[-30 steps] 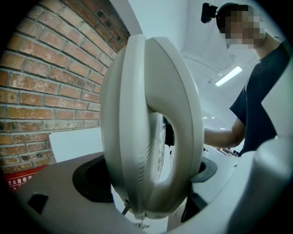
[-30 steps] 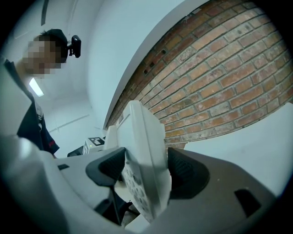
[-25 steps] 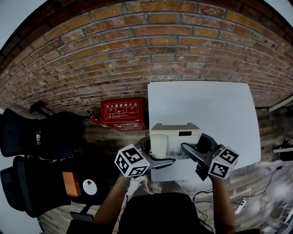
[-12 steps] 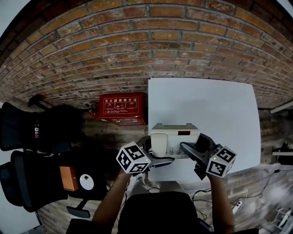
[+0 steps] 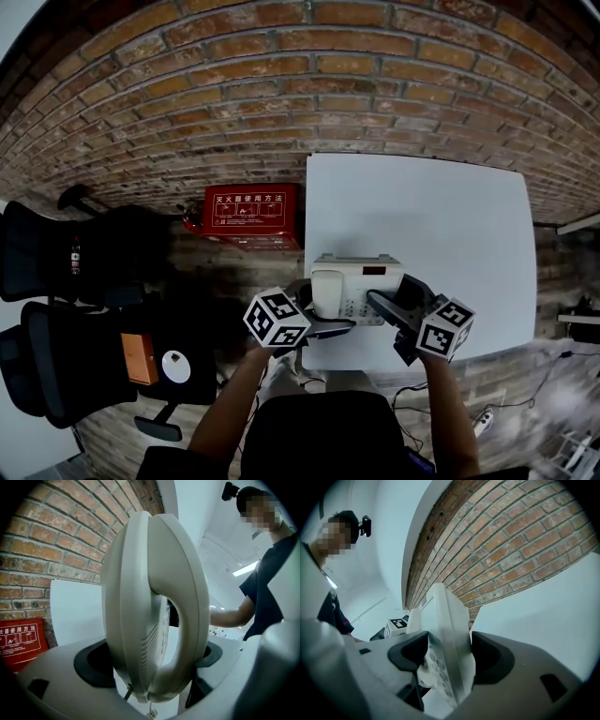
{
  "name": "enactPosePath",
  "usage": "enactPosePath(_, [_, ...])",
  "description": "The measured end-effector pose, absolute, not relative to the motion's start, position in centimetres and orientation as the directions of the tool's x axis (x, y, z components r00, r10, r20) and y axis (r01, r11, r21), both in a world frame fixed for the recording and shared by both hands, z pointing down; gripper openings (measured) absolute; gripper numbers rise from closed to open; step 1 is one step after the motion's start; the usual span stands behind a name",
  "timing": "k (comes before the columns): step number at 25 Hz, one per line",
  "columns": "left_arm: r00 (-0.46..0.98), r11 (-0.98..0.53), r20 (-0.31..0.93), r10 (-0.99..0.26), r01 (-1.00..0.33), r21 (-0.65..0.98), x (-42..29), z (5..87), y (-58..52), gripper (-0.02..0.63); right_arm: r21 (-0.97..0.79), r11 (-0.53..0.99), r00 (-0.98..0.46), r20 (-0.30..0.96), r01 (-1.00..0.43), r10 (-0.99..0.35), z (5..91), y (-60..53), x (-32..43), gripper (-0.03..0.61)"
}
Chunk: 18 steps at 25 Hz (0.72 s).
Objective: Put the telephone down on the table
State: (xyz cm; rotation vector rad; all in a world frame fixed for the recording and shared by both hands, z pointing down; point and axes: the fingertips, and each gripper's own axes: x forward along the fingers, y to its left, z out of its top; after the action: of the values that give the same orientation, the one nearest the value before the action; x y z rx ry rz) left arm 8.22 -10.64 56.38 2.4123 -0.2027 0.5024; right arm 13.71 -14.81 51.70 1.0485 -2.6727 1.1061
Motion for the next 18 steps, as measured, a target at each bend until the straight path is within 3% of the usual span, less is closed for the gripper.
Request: enactPosePath(18, [0.896, -0.753, 0.444, 0.012, -0.284, 0.594, 8.4, 60.2, -11.8, 0.465, -0.638, 0.477, -0.773, 0.325, -0.605, -0.545, 56.0, -16.1, 14.0, 0.276])
